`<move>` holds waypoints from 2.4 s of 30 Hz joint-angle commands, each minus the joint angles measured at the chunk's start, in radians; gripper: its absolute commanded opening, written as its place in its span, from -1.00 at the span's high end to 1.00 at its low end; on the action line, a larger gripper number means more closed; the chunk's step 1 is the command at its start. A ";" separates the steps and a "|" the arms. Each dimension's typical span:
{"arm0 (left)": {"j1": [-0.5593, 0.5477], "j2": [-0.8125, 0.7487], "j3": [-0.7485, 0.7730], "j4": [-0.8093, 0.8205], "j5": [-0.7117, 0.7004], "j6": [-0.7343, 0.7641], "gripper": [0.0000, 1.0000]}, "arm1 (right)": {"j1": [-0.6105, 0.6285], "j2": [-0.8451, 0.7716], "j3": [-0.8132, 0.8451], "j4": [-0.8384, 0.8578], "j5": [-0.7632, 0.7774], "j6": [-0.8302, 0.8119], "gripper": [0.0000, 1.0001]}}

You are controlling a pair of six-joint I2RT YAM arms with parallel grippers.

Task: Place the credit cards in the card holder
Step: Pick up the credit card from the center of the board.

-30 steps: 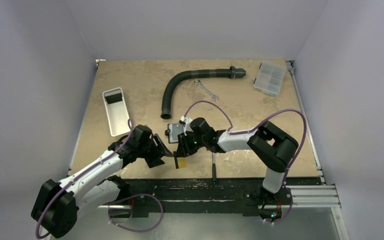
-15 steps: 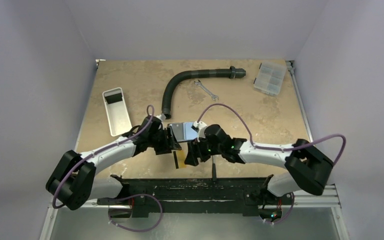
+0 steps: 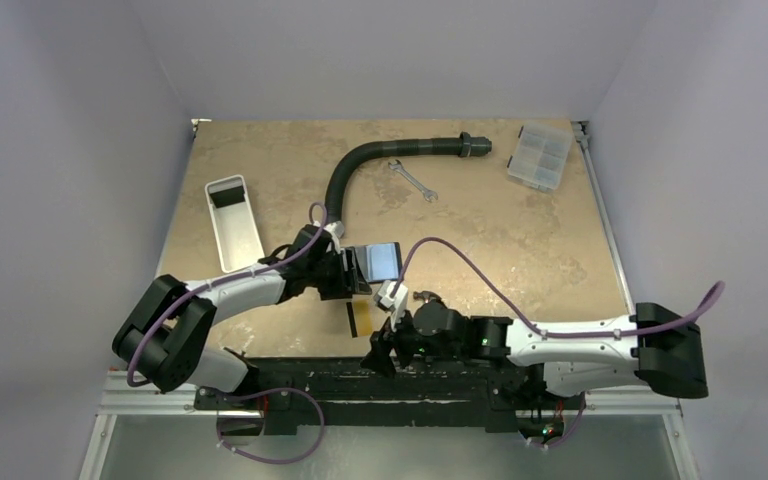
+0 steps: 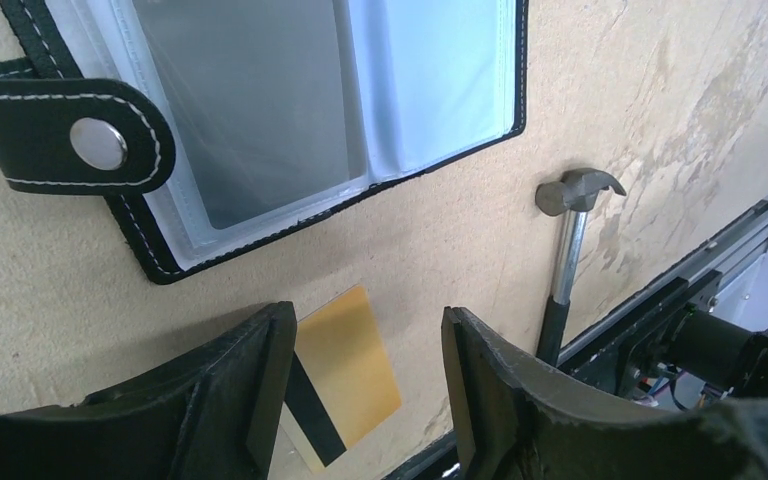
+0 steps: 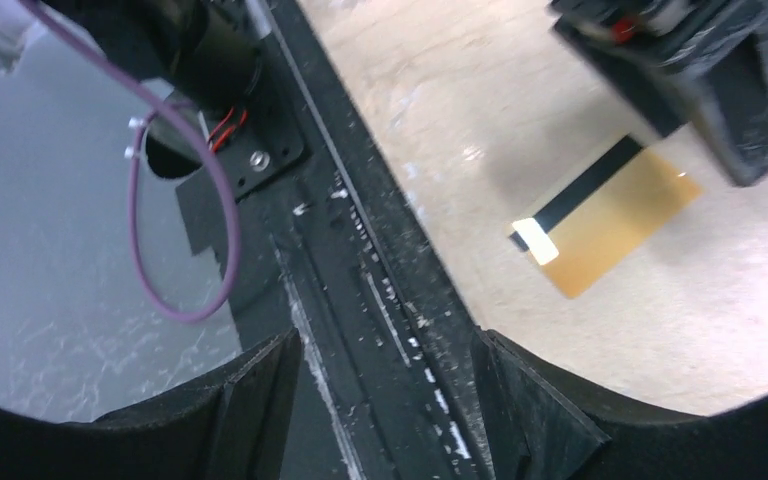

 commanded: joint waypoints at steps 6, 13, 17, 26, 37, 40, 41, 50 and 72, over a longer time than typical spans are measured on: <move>-0.014 0.009 -0.038 0.074 0.015 0.055 -0.19 | -0.008 -0.058 -0.010 -0.011 0.192 -0.021 -0.43; -0.043 0.007 -0.073 0.091 -0.002 0.070 -0.19 | -0.011 -0.042 -0.017 0.007 0.185 0.023 -0.44; -0.063 -0.009 -0.088 0.082 -0.003 0.064 -0.18 | -0.024 -0.028 -0.025 0.013 0.181 0.041 -0.45; -0.078 -0.080 -0.151 0.013 0.005 0.044 -0.18 | -0.038 -0.025 -0.042 0.006 0.177 0.037 -0.46; -0.081 -0.128 -0.184 0.028 0.042 0.008 -0.18 | -0.039 0.068 0.020 -0.020 0.146 -0.038 -0.52; -0.086 -0.125 -0.182 0.031 0.051 0.004 -0.18 | -0.039 0.088 0.033 -0.014 0.103 -0.010 -0.53; -0.087 -0.125 -0.182 0.033 0.052 0.004 -0.18 | -0.040 0.088 0.026 0.000 0.099 0.006 -0.56; -0.102 -0.095 -0.177 0.047 0.080 -0.004 -0.18 | -0.040 0.124 -0.006 0.061 0.078 0.074 -0.57; -0.112 -0.124 0.032 -0.181 0.036 0.102 -0.23 | -0.035 -0.031 -0.018 0.101 0.266 -0.553 -0.68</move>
